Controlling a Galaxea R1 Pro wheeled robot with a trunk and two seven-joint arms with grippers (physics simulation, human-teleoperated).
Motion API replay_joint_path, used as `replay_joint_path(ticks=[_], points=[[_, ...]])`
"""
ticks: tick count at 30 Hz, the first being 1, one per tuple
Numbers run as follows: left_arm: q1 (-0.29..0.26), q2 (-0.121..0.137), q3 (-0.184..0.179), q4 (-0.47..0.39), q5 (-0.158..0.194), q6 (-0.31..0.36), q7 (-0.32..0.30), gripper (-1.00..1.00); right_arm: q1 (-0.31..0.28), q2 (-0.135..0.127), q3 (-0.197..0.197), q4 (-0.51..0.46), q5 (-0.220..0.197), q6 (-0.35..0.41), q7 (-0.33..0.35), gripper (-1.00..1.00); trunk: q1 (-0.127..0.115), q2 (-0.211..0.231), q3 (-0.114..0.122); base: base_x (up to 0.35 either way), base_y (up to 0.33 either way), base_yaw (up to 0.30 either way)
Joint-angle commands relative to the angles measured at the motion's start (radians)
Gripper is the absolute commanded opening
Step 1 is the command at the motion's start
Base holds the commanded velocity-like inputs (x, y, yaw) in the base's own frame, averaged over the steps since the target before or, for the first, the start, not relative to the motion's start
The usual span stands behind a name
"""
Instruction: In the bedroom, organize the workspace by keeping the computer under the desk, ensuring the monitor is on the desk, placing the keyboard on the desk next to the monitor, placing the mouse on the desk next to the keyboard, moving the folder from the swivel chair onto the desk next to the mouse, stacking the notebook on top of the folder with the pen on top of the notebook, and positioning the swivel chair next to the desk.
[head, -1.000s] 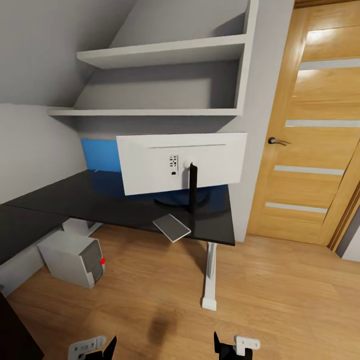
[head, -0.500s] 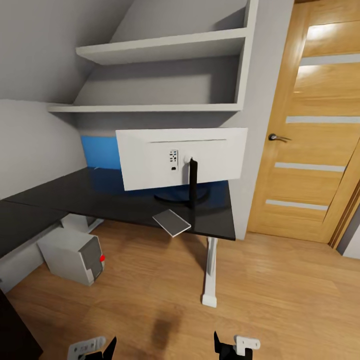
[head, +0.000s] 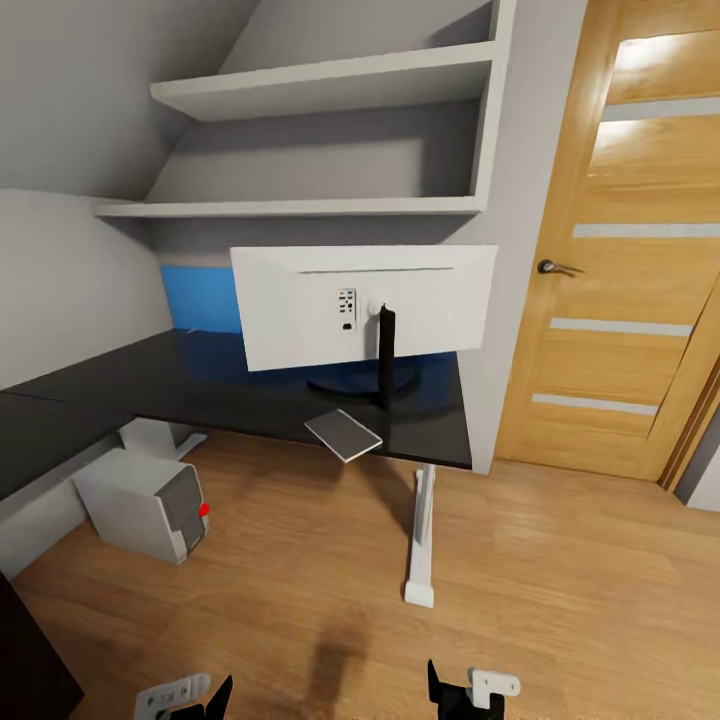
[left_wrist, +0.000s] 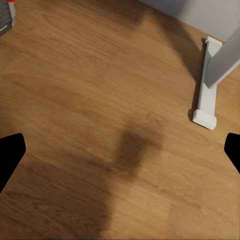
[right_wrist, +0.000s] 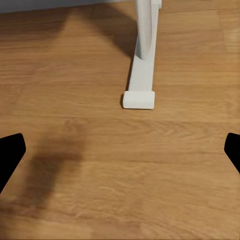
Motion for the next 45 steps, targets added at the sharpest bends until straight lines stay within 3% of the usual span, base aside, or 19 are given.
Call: replay_joint_path(ticks=[1,8,11,13,15,16,17,19,20,21,23,24,28,30,31,36,38,45], points=[[0.000,0.000,-0.001,-0.002,0.005,0.003,0.006,1.00,-0.001,0.000,0.006,-0.002,-0.010,-0.004,0.003,1.00,0.004,-0.008,-0.004,0.000,0.000,0.000],[0.000,-0.002,-0.001,0.004,0.003,0.001,0.009,1.00,-0.003,-0.003,0.000,-0.216,-0.017,0.034,-0.028,1.00,0.031,-0.057,-0.026,0.000,0.000,0.000],[0.000,-0.002,0.001,0.005,0.003,0.001,0.011,1.00,-0.011,0.002,-0.013,-0.363,-0.051,0.194,-0.067,1.00,0.042,-0.078,-0.035,0.000,0.000,0.000],[0.000,-0.002,0.004,0.005,0.003,0.001,0.011,1.00,-0.015,0.002,-0.022,-0.405,-0.082,0.246,-0.069,1.00,0.050,-0.092,-0.042,0.000,0.000,0.000],[0.000,-0.002,0.018,0.005,0.003,0.001,0.011,1.00,-0.037,0.002,-0.040,-0.529,-0.224,0.400,-0.072,1.00,0.058,-0.106,-0.048,0.000,0.000,0.000],[0.000,-0.002,0.021,0.005,0.003,0.001,0.011,1.00,-0.043,0.001,-0.042,-0.545,-0.249,0.427,-0.072,1.00,0.061,-0.113,-0.051,0.000,0.000,0.000],[0.000,-0.002,0.026,0.005,0.003,0.001,0.017,1.00,-0.083,-0.001,-0.052,-0.584,-0.361,0.544,-0.065,1.00,0.065,-0.120,-0.054,0.000,0.000,0.000],[0.000,-0.002,0.028,0.005,0.003,0.001,0.022,1.00,-0.106,-0.002,-0.067,-0.604,-0.438,0.613,-0.059,1.00,0.073,-0.134,-0.060,0.000,0.000,0.000],[0.000,-0.003,0.029,0.005,0.003,0.001,0.026,1.00,-0.120,-0.003,-0.094,-0.620,-0.515,0.672,-0.055,1.00,0.077,-0.141,-0.064,0.000,0.000,0.000],[0.000,-0.003,0.029,0.005,0.003,0.001,0.030,1.00,-0.136,-0.007,-0.153,-0.645,-0.627,0.760,-0.047,1.00,0.081,-0.148,-0.067,0.000,0.000,0.000],[0.000,-0.004,0.029,0.005,0.003,0.001,0.032,1.00,-0.141,-0.020,-0.182,-0.660,-0.669,0.808,-0.032,1.00,0.088,-0.162,-0.073,0.000,0.000,0.000],[0.000,-0.004,0.029,0.005,0.003,0.001,0.032,1.00,-0.142,-0.026,-0.188,-0.663,-0.678,0.821,-0.022,1.00,0.092,-0.169,-0.076,0.000,0.000,0.000],[0.000,-0.011,0.028,0.005,0.003,0.001,0.055,1.00,-0.146,-0.091,-0.208,-0.685,-0.710,0.882,0.092,1.00,0.107,-0.197,-0.089,0.000,0.000,0.000],[0.000,-0.016,0.025,0.005,0.003,0.001,0.081,1.00,-0.146,-0.132,-0.210,-0.729,-0.717,0.922,0.213,1.00,0.115,-0.211,-0.095,0.000,0.000,0.000],[0.000,-0.019,0.024,0.005,0.003,0.001,0.086,1.00,-0.146,-0.140,-0.210,-0.740,-0.718,0.932,0.254,1.00,0.119,-0.218,-0.098,0.000,0.000,0.000],[0.000,-0.024,0.023,0.005,0.002,0.001,0.094,1.00,-0.146,-0.152,-0.210,-0.771,-0.719,0.972,0.314,1.00,0.138,-0.253,-0.114,0.000,0.000,0.000],[0.000,-0.025,0.024,0.005,0.001,0.001,0.095,1.00,-0.146,-0.154,-0.219,-0.798,-0.719,1.033,0.327,1.00,0.146,-0.267,-0.120,0.000,0.000,0.000],[0.000,-0.025,0.024,0.005,-0.001,0.001,0.094,1.00,-0.146,-0.145,-0.231,-0.850,-0.716,1.047,0.314,1.00,0.173,-0.316,-0.142,0.000,0.000,0.000]])
